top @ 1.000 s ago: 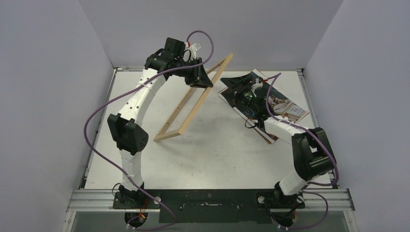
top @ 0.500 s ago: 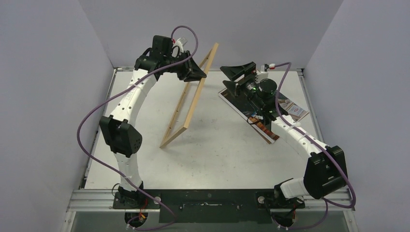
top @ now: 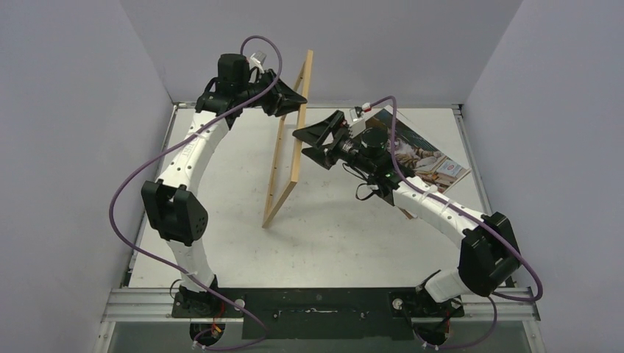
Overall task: Put the photo into the frame
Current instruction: Turn over the photo frame at the center of the board.
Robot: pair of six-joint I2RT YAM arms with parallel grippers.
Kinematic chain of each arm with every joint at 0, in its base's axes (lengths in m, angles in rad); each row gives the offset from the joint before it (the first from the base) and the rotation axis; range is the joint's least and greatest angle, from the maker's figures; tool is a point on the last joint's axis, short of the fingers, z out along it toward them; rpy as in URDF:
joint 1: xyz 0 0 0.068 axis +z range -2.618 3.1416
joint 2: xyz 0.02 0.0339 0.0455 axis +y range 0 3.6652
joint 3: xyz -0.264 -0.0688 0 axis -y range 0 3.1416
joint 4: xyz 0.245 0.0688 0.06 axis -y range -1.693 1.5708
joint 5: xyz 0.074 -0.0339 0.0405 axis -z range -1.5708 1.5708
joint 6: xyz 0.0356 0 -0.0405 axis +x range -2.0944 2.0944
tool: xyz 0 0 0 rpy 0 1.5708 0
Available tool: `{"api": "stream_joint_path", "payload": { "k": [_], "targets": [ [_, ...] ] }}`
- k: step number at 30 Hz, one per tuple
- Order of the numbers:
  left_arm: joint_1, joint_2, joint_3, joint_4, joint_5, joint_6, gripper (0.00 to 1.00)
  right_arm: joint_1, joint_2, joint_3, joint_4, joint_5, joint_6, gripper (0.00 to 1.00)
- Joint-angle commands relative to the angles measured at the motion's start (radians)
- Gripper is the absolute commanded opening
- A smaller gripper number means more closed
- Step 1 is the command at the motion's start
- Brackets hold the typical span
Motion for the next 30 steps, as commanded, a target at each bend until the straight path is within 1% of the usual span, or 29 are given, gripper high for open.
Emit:
{"api": "stream_joint_path", "payload": {
  "k": [1,4,6,9,12,16,17,19,23,26,28,29,30],
  "targets": [
    [0.005,-0.087,-0.013,0.163,0.006,-0.068,0.00,0.045,0.032,0.071,0.081,-0.026,0.002,0.96],
    [0.006,-0.099,-0.033,0.179,0.007,-0.080,0.00,0.060,0.065,0.086,0.091,-0.028,0.035,0.90],
    [0.010,-0.110,-0.046,0.186,0.008,-0.086,0.00,0.066,0.082,0.083,0.126,-0.025,0.068,0.82],
    [0.019,-0.125,-0.068,0.193,0.011,-0.091,0.00,0.072,0.096,0.077,0.203,-0.016,0.110,0.62],
    [0.032,-0.139,-0.089,0.211,0.019,-0.099,0.00,0.077,0.091,0.072,0.219,-0.001,0.118,0.42],
    [0.048,-0.151,-0.111,0.236,0.040,-0.112,0.00,0.087,0.075,0.060,0.214,0.027,0.113,0.28],
    [0.052,-0.154,-0.116,0.237,0.043,-0.109,0.04,0.089,0.073,0.063,0.204,0.031,0.104,0.24],
    [0.061,-0.165,-0.131,0.232,0.045,-0.100,0.20,0.094,0.068,0.089,0.147,0.032,0.066,0.19],
    [0.090,-0.206,-0.172,0.209,0.029,-0.059,0.52,0.110,0.060,0.183,-0.058,0.041,-0.079,0.13],
    [0.117,-0.235,-0.194,0.176,0.025,-0.009,0.73,0.126,0.061,0.253,-0.195,0.049,-0.152,0.10],
    [0.135,-0.250,-0.194,0.131,0.023,0.031,0.81,0.138,0.066,0.303,-0.283,0.056,-0.194,0.09],
    [0.147,-0.258,-0.193,0.104,0.019,0.055,0.84,0.143,0.072,0.333,-0.345,0.063,-0.218,0.09],
    [0.158,-0.269,-0.190,0.069,0.011,0.087,0.87,0.149,0.077,0.382,-0.440,0.074,-0.246,0.09]
  ]
}}
